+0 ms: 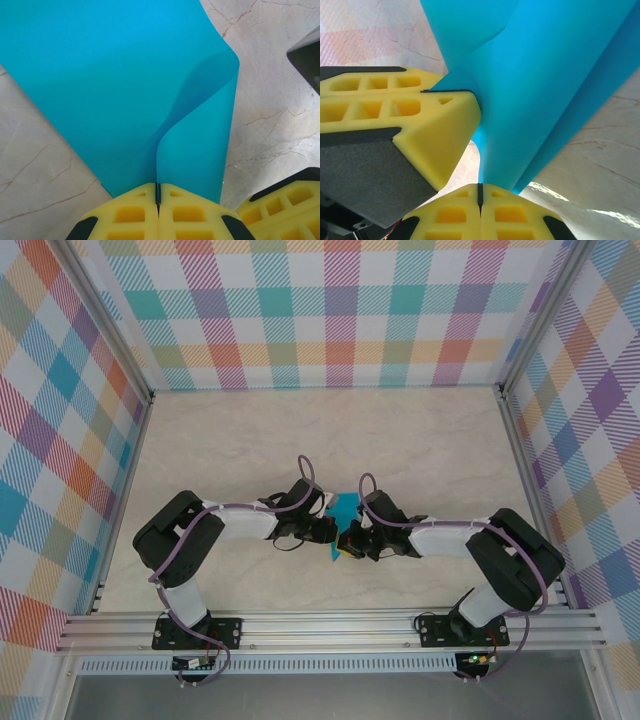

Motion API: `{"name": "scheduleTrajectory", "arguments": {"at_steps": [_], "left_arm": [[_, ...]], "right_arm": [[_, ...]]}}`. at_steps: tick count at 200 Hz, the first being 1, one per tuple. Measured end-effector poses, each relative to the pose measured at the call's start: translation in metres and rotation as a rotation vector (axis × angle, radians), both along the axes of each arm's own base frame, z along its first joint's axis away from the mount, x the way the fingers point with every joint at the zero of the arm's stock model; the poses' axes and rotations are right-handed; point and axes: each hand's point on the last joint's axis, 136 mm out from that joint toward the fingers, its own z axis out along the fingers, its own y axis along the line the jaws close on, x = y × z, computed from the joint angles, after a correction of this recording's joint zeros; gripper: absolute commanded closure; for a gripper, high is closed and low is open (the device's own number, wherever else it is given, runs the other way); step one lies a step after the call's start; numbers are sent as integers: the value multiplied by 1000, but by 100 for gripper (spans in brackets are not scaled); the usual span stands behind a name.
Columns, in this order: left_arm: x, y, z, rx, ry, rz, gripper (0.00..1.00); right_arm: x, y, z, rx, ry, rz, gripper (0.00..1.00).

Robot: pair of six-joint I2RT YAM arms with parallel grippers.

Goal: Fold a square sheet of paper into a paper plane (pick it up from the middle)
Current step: Third fold the triangle at the center of the table.

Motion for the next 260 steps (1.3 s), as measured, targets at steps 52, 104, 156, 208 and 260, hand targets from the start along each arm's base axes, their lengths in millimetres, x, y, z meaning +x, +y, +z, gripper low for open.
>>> {"name": "scheduleTrajectory", "arguments": {"at_steps": [52,104,156,208,260], "left_arm": [[0,0,0,-1,0,-4,96],[-2,0,0,-1,5,-6,97],[-2,0,0,1,3,-10,97],[-2,0,0,17,-3,-35,97],[-2,0,0,17,-8,-44,97]], "right_arm": [[-1,-2,-4,-10,7,-5,100],[-5,-6,-4,-12,5,-6,100],[-7,1,5,22,-18,-2,100],[0,-16,7,-35,-61,-58,100],[70,-51,40,-102,-179,-185,100]]}}
